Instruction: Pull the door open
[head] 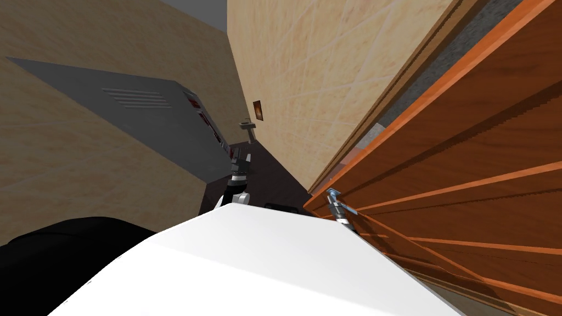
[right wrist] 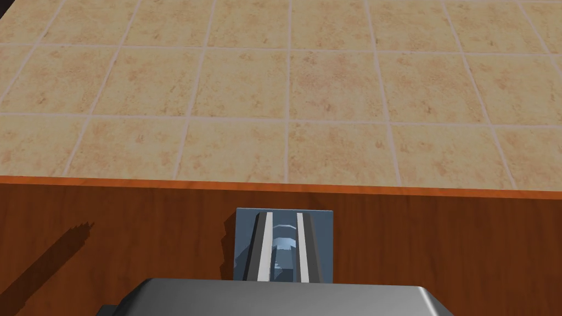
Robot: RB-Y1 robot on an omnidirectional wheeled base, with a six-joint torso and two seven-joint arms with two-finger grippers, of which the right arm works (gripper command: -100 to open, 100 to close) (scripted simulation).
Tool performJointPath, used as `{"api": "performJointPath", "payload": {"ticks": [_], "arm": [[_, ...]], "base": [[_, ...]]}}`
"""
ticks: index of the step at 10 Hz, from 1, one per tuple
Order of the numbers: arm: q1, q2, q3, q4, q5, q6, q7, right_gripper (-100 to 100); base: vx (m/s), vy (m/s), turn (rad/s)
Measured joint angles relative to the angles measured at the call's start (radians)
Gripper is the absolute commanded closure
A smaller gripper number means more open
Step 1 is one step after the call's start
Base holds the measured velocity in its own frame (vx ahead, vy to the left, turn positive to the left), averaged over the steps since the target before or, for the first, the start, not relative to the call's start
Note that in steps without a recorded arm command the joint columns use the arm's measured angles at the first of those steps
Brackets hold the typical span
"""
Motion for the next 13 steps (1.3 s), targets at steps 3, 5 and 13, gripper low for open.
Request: {"api": "performJointPath", "payload": {"ticks": [3,5,13], "arm": [[0.000,0.008,0.011,-0.030,-0.023,0.030,0.014,100],[-0.002,0.015,0.020,-0.045,-0.034,0.044,0.021,100],[0.022,0.027,0.040,-0.107,-0.069,0.106,0.044,100]], "base": [[-0.254,0.020,-0.013],[-0.257,0.026,-0.109],[-0.147,0.009,-0.120]]}}
